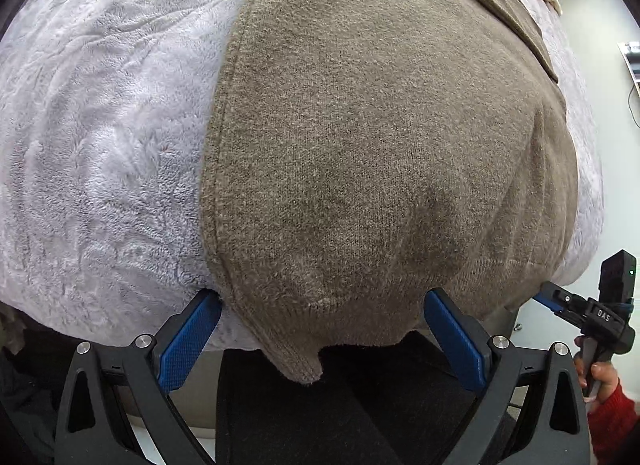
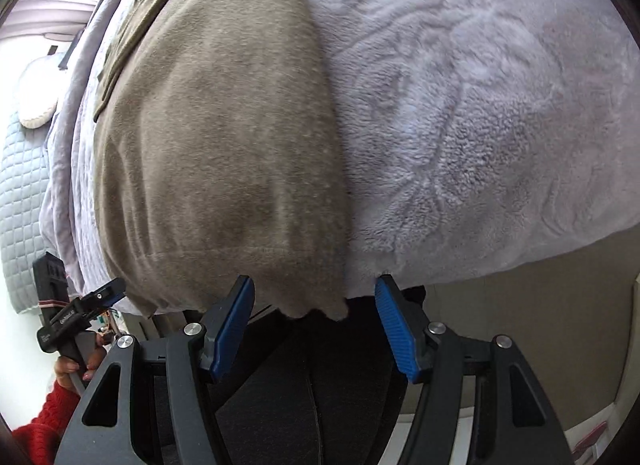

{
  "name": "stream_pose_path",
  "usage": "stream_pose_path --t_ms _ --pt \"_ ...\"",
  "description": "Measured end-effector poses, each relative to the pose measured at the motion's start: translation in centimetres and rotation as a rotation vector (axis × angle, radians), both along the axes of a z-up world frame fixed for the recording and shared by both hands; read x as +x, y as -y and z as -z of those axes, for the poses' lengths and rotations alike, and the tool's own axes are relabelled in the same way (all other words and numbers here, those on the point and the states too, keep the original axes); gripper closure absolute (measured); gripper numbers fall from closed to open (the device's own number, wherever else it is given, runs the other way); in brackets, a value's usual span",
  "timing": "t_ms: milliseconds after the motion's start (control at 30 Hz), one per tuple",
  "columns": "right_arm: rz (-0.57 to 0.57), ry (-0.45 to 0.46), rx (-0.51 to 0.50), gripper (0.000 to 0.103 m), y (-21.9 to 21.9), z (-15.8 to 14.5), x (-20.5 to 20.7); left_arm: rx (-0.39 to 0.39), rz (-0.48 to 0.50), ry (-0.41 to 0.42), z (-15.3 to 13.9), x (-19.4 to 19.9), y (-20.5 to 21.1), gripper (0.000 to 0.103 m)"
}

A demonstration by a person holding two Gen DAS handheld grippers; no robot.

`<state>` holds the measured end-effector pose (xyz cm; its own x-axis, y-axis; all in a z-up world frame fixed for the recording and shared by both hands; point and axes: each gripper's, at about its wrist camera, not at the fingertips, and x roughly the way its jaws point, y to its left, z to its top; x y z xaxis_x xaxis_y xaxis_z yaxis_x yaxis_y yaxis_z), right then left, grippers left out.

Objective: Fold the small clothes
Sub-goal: 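Close both tools on the ribbed hem of the olive sweater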

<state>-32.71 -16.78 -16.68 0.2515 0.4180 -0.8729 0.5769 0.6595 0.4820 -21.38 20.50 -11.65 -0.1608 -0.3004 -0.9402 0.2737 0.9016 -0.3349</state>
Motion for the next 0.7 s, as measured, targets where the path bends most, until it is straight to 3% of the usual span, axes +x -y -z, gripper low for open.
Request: stream_pose_path --t_ms 67,133,167,200,233,267,300,500,700 --pt "0.024 0.028 0.028 0.035 0.1 0.9 0.3 -0.002 -0.003 0.001 0.1 -0.1 0.3 0.003" --pt "0.051 0.046 0.066 0.035 0.3 1.4 0.2 0.015 0.005 0.005 0.0 0.0 -0.1 0.019" --pt "0.071 0.052 0.104 0.039 0.4 1.6 0.0 0.035 0.017 0.006 0.1 -0.2 -0.1 0.033" --pt "0.090 0.062 0.142 0.048 0.4 1.6 -0.3 0.033 0.032 -0.003 0.2 0.8 0.2 0.052" --pt "0.102 0.071 0.175 0.082 0.3 1.5 -0.6 0.010 0.045 -0.022 0.3 0.8 0.0 0.063" --pt "0.112 0.078 0.206 0.091 0.2 1.4 -0.9 -0.023 0.055 -0.046 0.3 0.9 -0.3 0.088" --pt "0.125 0.099 0.227 0.091 0.1 0.9 -1.2 -0.069 0.056 -0.069 0.1 0.7 -0.6 0.093" --pt "0.195 0.261 0.349 0.092 -0.1 -2.4 -1.7 -0.261 0.032 -0.047 -3.6 1.1 -1.5 0.093" --pt "0.264 0.375 0.446 0.092 0.8 -4.9 -0.4 -0.363 -0.004 -0.009 -7.2 3.1 -2.4 0.093"
